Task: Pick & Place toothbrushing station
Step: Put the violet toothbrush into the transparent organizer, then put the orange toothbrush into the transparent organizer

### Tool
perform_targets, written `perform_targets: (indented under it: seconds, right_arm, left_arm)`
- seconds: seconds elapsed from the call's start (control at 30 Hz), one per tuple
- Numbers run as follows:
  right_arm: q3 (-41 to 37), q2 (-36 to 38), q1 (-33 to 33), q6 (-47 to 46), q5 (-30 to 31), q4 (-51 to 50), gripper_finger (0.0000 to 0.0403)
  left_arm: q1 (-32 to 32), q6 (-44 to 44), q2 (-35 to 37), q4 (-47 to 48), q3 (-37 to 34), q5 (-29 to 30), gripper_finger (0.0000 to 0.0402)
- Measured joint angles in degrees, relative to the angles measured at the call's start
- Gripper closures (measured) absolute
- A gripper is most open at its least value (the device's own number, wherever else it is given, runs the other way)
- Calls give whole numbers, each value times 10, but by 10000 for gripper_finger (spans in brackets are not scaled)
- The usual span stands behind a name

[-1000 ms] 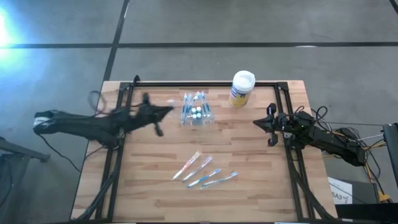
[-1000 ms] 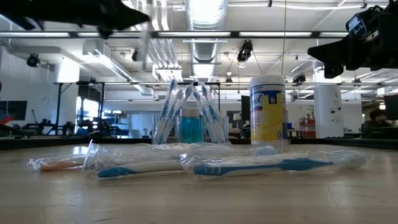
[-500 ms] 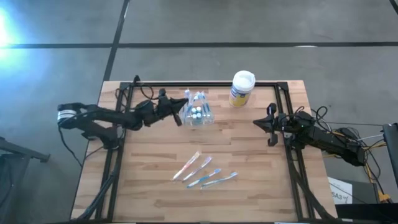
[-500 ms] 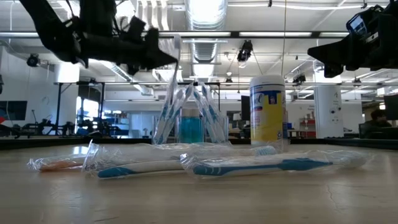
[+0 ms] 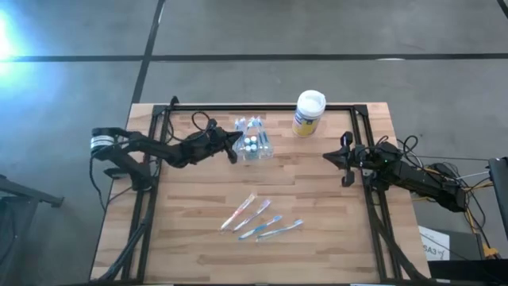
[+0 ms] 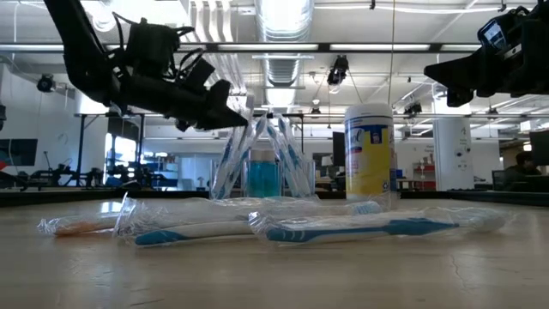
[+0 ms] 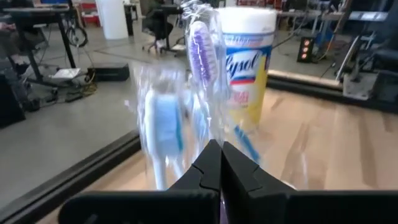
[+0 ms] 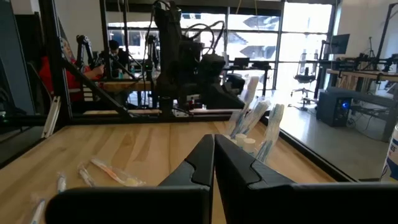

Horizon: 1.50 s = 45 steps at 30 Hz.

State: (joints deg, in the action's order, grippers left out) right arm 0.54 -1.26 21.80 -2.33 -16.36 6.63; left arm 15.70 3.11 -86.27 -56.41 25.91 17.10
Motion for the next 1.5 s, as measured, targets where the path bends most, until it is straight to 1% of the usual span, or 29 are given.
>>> perform_targets:
  seconds: [0.1,0.33,0.67,0.8,0.87,0.93,1.13,1.23,1.33,1.43,1.5]
  right_arm:
    - [0,0,0,0,0,0,394]
    - [0,0,0,2,0,0,394]
    - [0,0,0,4,0,2,394]
    - [0,0,0,1,0,2,394]
    - [0,0,0,0,0,2,394]
    - [0,0,0,0,0,2,394]
    - [0,0,0,-2,0,2,394]
    - [0,0,0,-2,0,1,394]
    - [0,0,0,-2,0,1,394]
    - [0,0,0,-2,0,1,394]
    - [0,0,0,-3,0,1,394]
  left_arm:
    - [0,3,-21,-13,0,10,401]
    - [0,6,-56,-38,-16,10,401]
    - [-7,7,-63,-42,-28,14,399]
    - [-7,31,-57,-34,-30,8,379]
    - [-8,41,-56,-29,-31,-5,364]
    - [-8,45,-55,-31,-31,-16,348]
    - [-8,45,-52,-32,-31,-23,293]
    - [-8,45,-40,-29,-31,-23,273]
    - [-9,45,-13,-14,-31,-23,261]
    - [-14,36,37,22,-32,-28,257]
    - [-21,13,84,62,-33,-37,258]
